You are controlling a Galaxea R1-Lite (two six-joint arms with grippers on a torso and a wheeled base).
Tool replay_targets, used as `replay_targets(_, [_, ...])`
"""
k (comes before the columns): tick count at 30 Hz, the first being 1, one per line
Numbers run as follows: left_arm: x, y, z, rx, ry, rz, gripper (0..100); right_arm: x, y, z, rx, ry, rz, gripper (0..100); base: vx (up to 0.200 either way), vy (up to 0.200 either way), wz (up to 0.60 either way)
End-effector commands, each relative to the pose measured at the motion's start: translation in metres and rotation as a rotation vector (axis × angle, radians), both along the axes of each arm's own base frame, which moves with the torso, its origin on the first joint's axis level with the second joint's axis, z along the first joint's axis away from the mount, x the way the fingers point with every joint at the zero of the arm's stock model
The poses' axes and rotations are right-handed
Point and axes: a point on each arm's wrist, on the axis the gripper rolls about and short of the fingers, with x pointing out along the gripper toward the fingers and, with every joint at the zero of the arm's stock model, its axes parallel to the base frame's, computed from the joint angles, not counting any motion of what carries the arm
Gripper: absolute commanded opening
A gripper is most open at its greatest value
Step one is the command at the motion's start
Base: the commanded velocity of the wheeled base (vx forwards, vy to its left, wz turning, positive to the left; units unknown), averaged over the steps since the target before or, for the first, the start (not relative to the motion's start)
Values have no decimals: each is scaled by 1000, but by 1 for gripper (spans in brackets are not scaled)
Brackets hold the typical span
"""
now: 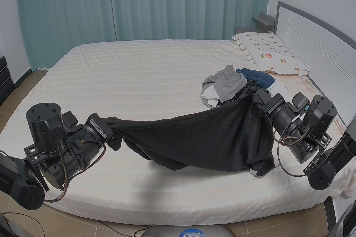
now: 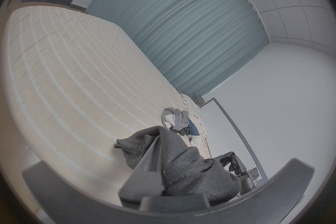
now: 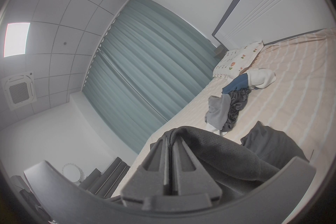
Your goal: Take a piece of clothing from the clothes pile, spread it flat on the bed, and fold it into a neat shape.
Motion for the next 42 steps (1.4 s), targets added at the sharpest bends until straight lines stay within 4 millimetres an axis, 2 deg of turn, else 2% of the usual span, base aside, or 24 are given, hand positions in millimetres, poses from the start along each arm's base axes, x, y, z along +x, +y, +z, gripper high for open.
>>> replay_targets(1, [-3, 2, 5, -7, -18, 0, 0, 1, 1, -3, -3, 4, 5, 0, 0, 200, 0])
replay_targets(42, [-4, 2, 5, -8, -20, -5, 0, 1, 2, -1, 32, 2, 24, 0, 0, 200, 0])
